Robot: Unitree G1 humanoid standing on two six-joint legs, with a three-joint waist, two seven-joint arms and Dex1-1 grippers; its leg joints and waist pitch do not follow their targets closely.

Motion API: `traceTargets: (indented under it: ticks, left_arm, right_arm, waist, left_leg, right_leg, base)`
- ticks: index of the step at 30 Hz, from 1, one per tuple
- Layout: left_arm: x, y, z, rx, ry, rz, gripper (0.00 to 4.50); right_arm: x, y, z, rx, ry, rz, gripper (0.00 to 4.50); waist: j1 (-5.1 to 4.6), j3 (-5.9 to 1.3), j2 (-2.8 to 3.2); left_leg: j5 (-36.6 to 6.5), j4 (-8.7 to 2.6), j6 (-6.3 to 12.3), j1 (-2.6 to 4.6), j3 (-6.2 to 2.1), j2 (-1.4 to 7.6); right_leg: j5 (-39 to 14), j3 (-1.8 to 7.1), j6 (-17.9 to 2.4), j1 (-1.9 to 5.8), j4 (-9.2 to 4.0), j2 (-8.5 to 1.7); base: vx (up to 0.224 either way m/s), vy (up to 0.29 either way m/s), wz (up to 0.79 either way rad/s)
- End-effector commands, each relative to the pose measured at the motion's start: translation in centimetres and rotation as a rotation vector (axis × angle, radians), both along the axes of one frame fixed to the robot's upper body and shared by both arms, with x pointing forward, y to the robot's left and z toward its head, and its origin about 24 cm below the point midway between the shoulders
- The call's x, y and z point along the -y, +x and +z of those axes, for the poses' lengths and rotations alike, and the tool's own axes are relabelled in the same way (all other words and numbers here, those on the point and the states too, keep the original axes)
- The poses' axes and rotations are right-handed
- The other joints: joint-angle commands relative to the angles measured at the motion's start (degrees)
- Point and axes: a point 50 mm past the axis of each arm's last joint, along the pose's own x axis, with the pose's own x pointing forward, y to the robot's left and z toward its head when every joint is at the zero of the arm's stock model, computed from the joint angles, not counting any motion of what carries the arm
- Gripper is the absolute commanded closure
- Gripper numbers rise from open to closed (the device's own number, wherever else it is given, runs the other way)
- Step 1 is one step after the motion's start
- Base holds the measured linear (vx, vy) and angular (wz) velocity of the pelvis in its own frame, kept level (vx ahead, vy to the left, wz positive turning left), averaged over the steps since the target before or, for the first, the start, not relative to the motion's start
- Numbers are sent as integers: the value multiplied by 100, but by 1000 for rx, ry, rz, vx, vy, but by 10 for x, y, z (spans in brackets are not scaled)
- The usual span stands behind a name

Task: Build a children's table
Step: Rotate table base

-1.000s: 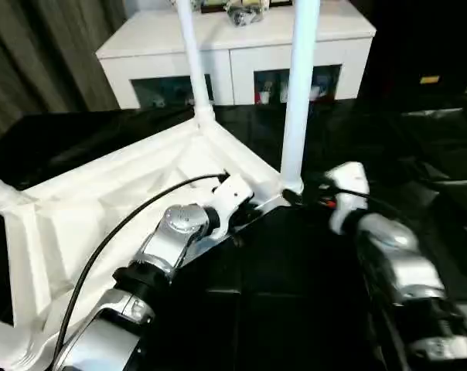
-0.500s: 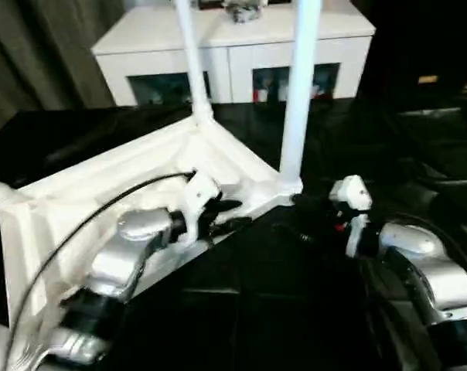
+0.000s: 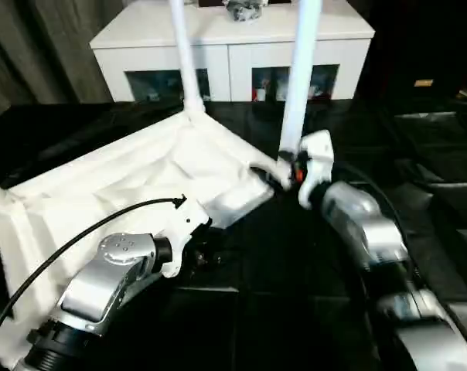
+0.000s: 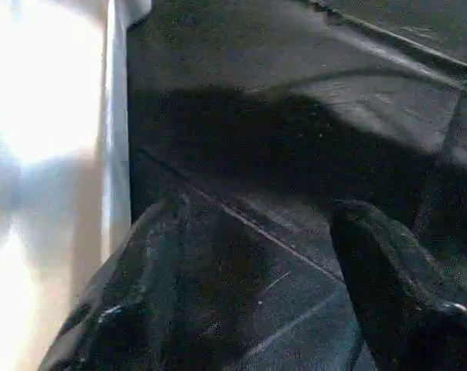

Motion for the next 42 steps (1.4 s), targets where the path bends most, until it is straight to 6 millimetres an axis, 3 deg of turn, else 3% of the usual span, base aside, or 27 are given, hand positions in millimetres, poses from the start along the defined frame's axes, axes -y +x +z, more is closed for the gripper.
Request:
traceTargets:
  ticks: [1,6,7,12,15,16,18,20,24,29,33,34,35,37,42]
  left_arm:
    - [1,0,4,12,0,12,89]
    - [4,0,5,33,-20,20,47]
    - [5,0,5,37,-26,24,42]
    - [8,1,10,72,-67,25,4]
    - [8,2,10,78,-63,34,4]
    - [7,4,10,84,-51,47,4]
    - [7,5,9,86,-46,53,4]
    - [7,4,8,85,-47,52,4]
    - [7,4,7,83,-46,48,1]
    - [8,4,7,77,-44,39,1]
    - [9,3,5,68,-37,32,1]
    - [9,3,4,67,-35,32,1]
    - [8,2,4,66,-34,34,1]
    - [7,1,4,65,-32,39,1]
    - [5,-2,3,61,-28,52,1]
  right_arm:
    - [27,9,3,12,-18,-179,29]
    - [66,17,2,-13,-82,-404,29]
    - [73,17,2,-13,-89,-440,29]
    - [94,19,8,4,-83,-506,29]
    - [82,20,9,11,-38,-374,29]
    - [69,16,3,-10,-72,-225,29]
    - [58,8,-7,-41,-137,-31,29]
    - [55,3,-12,-47,-157,45,29]
    - [48,-1,-8,-37,-66,125,14]
    - [25,-1,2,4,-7,267,14]
    - [2,10,9,3,22,297,14]
    - [-3,13,10,-3,20,294,14]
    - [-8,17,13,-2,22,270,14]
    - [-14,23,19,2,30,222,14]
    - [-24,35,36,8,64,106,14]
  waist:
    - [-18,-416,-93]
    - [16,-428,-133]
    - [10,-435,-168]
    - [-71,-429,-212]
    - [-149,-419,-224]
    - [-164,-421,-234]
    - [-162,-419,-225]
    - [-134,-422,-213]
    - [-82,-426,-193]
    - [-60,-400,-180]
    - [-96,-390,-179]
    - [-106,-389,-190]
    - [-116,-378,-243]
    - [-108,-379,-199]
    - [-109,-381,-225]
  left_leg:
    - [-488,-397,221,198,-127,294]
    - [-364,-366,229,167,-122,260]
    - [-343,-356,248,151,-119,255]
    - [-446,-332,423,105,-124,247]
    - [-570,-322,579,86,-128,251]
    - [-593,-316,633,81,-130,254]
    - [-550,-319,655,87,-138,275]
    - [-528,-316,701,106,-141,304]
    - [-556,-321,645,146,-140,319]
    - [-923,-356,460,146,-153,322]
    - [-1114,-371,303,138,-164,319]
    - [-1186,-375,255,141,-167,315]
    - [-1227,-386,236,142,-162,322]
    - [-1223,-391,194,149,-171,319]
    - [-1125,-396,120,149,-168,319]
  right_leg:
    - [-286,239,-1491,196,-307,-291]
    - [-207,224,-1413,237,-284,-265]
    - [-157,226,-1409,254,-278,-275]
    - [-267,214,-1472,291,-295,-291]
    - [-337,205,-1536,299,-300,-288]
    - [-363,197,-1565,303,-299,-280]
    - [-350,201,-1585,297,-297,-287]
    - [-275,197,-1605,280,-285,-275]
    - [-263,204,-1682,256,-275,-262]
    - [-605,214,-1579,242,-309,-290]
    - [-834,220,-1608,222,-314,-305]
    - [-931,221,-1621,225,-318,-311]
    - [-977,224,-1612,215,-331,-306]
    - [-1047,228,-1603,209,-318,-316]
    - [-770,227,-1602,201,-269,-301]
  base:
    - [0,0,0]
    - [0,0,0]
    - [0,0,0]
    - [0,0,0]
    - [0,0,0]
    - [0,0,0]
    - [0,0,0]
    - [0,0,0]
    - [0,0,0]
    - [0,0,0]
    - [0,0,0]
    - [0,0,0]
    - [0,0,0]
    - [0,0,0]
    - [0,0,0]
